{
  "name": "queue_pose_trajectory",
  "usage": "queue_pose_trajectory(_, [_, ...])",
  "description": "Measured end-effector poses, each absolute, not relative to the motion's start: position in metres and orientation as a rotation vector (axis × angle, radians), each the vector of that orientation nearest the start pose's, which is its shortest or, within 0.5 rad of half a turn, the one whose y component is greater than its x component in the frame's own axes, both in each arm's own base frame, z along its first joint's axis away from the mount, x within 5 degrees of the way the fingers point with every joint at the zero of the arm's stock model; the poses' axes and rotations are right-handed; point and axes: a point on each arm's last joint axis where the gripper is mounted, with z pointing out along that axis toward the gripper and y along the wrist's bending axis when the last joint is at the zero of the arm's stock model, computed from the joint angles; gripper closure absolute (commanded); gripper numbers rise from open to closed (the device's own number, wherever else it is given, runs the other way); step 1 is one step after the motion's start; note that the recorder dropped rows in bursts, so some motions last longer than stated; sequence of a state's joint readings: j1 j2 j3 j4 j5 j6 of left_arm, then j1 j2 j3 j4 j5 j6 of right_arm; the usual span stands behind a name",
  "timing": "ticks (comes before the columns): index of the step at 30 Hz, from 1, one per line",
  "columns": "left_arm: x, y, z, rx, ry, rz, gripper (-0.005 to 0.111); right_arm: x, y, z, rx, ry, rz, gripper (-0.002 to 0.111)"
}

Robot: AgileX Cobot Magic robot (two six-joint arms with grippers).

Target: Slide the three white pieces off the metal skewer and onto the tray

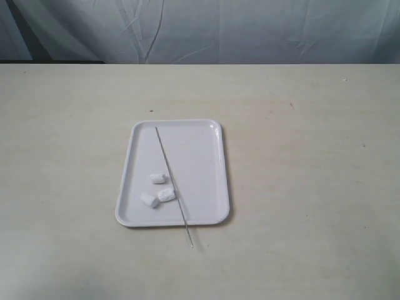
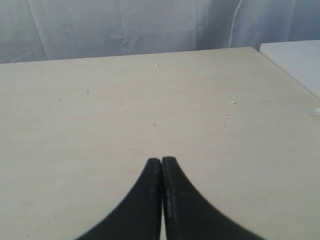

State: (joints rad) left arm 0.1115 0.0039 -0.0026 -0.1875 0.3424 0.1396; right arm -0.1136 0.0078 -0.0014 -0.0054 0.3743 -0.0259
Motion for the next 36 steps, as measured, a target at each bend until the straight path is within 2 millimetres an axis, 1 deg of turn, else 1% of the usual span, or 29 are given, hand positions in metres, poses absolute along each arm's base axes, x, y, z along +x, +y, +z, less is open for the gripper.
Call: queue_pose_trajectory(36, [0.0538, -0.0008, 0.1830, -0.069, 1.826, -0.016, 0.107, 0.0528, -0.0062, 0.1798, 0.078, 1.862, -0.102, 0.108])
